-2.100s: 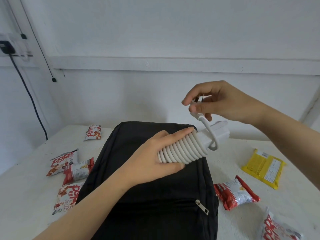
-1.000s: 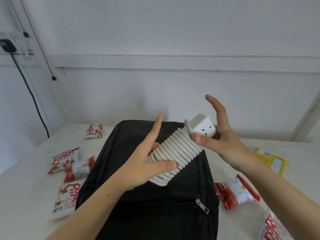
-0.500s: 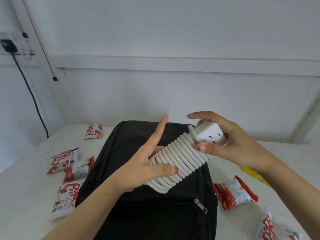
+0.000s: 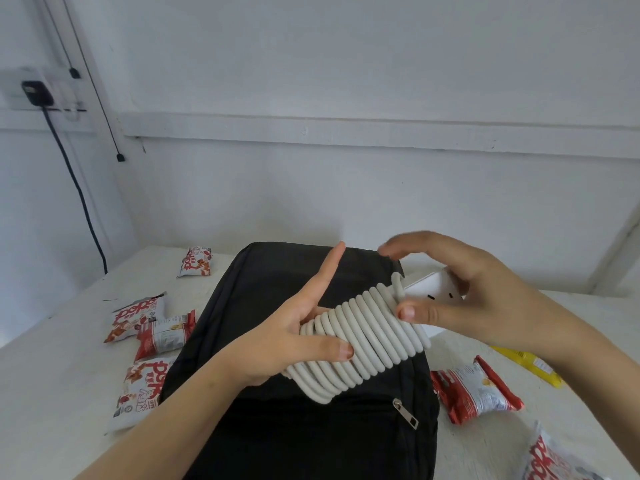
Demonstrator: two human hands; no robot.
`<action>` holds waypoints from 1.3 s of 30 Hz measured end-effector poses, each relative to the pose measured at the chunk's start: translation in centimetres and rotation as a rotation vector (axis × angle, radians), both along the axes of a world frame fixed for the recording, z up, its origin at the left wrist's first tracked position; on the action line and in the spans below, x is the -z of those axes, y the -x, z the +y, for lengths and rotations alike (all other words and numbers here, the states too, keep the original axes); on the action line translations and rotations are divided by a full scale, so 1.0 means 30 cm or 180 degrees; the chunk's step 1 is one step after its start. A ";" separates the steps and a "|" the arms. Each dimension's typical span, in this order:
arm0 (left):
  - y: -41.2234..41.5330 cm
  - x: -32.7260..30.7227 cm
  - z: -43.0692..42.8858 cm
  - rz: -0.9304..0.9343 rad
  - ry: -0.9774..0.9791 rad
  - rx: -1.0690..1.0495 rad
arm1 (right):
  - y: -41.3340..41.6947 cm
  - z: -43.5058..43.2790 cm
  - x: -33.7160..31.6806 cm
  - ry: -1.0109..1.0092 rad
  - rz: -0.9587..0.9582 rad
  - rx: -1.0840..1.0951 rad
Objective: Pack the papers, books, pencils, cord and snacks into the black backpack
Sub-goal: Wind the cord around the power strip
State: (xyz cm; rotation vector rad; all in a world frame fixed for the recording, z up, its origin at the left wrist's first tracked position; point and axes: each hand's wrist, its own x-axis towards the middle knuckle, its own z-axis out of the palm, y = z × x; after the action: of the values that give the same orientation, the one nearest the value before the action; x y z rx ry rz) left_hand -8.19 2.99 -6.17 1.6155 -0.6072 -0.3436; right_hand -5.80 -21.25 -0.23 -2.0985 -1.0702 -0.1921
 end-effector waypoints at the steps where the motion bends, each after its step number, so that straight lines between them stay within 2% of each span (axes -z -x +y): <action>1: -0.003 0.001 0.003 0.0027 0.0025 -0.0002 | 0.006 0.004 -0.001 0.0054 -0.0092 -0.0008; 4: -0.013 0.002 0.014 0.0111 0.0019 0.0022 | 0.023 0.009 0.004 0.0243 -0.0238 -0.0092; 7: -0.019 0.007 0.018 0.0225 -0.0021 0.0029 | 0.045 -0.010 0.005 0.0566 -0.0036 -0.0046; 11: -0.031 0.008 0.028 0.0506 -0.0197 -0.0069 | 0.059 -0.010 0.027 0.1084 -0.0056 0.0064; 21: -0.047 0.005 0.048 0.0940 -0.0752 -0.0118 | 0.058 0.005 0.106 0.1145 0.0202 0.0177; 26: -0.054 -0.007 0.066 0.1182 -0.0926 -0.0063 | 0.065 0.020 0.179 0.0603 0.0068 0.0171; 28: -0.055 -0.029 0.085 0.1369 -0.0805 0.0079 | 0.066 0.028 0.204 0.0278 0.0153 0.0148; 35: -0.080 -0.082 0.180 0.1953 0.0444 0.1260 | 0.084 0.066 0.248 -0.1386 0.1626 -0.0126; 37: -0.066 -0.081 0.188 0.1787 0.0534 0.1081 | 0.092 0.078 0.258 -0.1702 0.2135 -0.0059; 39: -0.034 -0.081 0.183 0.1394 0.0209 0.0243 | 0.104 0.090 0.266 -0.1968 0.2603 -0.0018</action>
State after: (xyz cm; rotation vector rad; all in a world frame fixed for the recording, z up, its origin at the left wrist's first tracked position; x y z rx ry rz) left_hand -7.17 8.48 -3.75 1.3968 -0.3405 -0.7044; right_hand -8.93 -18.55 -8.20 -1.3878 -0.4319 0.2920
